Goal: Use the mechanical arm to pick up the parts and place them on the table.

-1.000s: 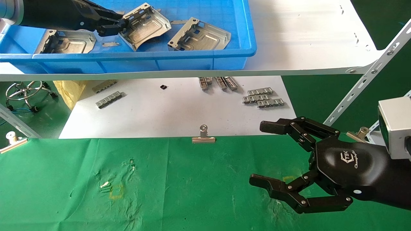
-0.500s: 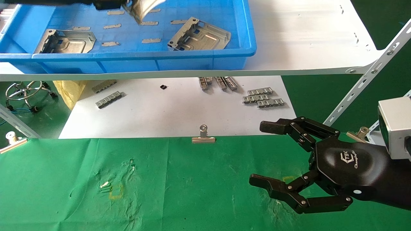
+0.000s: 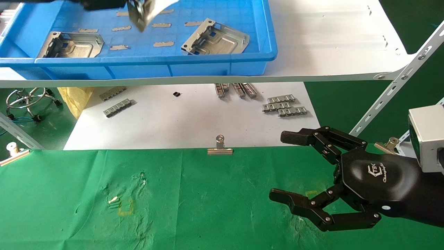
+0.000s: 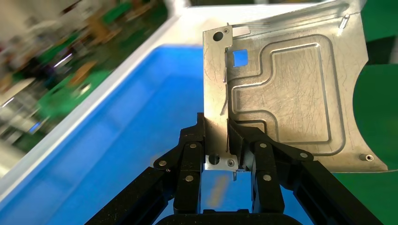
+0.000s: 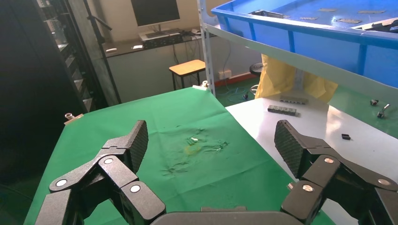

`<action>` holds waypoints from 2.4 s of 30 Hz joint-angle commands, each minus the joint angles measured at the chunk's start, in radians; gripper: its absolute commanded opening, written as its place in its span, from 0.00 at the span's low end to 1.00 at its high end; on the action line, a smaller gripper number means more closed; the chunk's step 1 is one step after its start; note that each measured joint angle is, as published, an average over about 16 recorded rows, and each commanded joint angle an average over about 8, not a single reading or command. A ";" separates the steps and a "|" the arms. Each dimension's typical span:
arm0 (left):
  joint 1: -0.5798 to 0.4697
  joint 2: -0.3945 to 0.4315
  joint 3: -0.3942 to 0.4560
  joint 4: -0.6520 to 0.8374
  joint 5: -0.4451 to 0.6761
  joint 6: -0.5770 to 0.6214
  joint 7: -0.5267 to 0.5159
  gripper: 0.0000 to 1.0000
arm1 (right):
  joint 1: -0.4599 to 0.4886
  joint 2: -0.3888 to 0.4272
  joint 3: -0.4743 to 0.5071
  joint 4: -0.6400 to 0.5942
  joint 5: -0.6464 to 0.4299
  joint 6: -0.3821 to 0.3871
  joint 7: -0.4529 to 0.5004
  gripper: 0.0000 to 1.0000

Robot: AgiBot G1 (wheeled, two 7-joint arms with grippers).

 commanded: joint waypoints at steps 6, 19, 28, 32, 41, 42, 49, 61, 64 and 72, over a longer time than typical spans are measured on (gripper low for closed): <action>0.053 -0.066 0.004 -0.083 -0.054 0.123 0.045 0.00 | 0.000 0.000 0.000 0.000 0.000 0.000 0.000 1.00; 0.364 -0.424 0.195 -0.828 -0.529 0.116 -0.122 0.00 | 0.000 0.000 0.000 0.000 0.000 0.000 0.000 1.00; 0.427 -0.533 0.400 -0.923 -0.515 0.102 -0.119 0.00 | 0.000 0.000 0.000 0.000 0.000 0.000 0.000 1.00; 0.441 -0.528 0.473 -0.875 -0.405 0.062 -0.090 0.00 | 0.000 0.000 0.000 0.000 0.000 0.000 0.000 1.00; 0.506 -0.487 0.529 -0.862 -0.223 -0.145 -0.023 0.00 | 0.000 0.000 0.000 0.000 0.000 0.000 0.000 1.00; 0.514 -0.484 0.530 -0.873 -0.210 -0.174 -0.017 0.00 | 0.000 0.000 0.000 0.000 0.000 0.000 0.000 1.00; 0.570 -0.475 0.540 -0.965 -0.145 -0.337 0.009 0.39 | 0.000 0.000 0.000 0.000 0.000 0.000 0.000 1.00; 0.621 -0.465 0.552 -0.955 -0.135 -0.385 0.037 1.00 | 0.000 0.000 0.000 0.000 0.000 0.000 0.000 1.00; 0.624 -0.461 0.552 -0.937 -0.139 -0.382 0.043 1.00 | 0.000 0.000 0.000 0.000 0.000 0.000 0.000 1.00; 0.626 -0.452 0.539 -0.886 -0.206 -0.330 0.023 1.00 | 0.000 0.000 0.000 0.000 0.000 0.000 0.000 1.00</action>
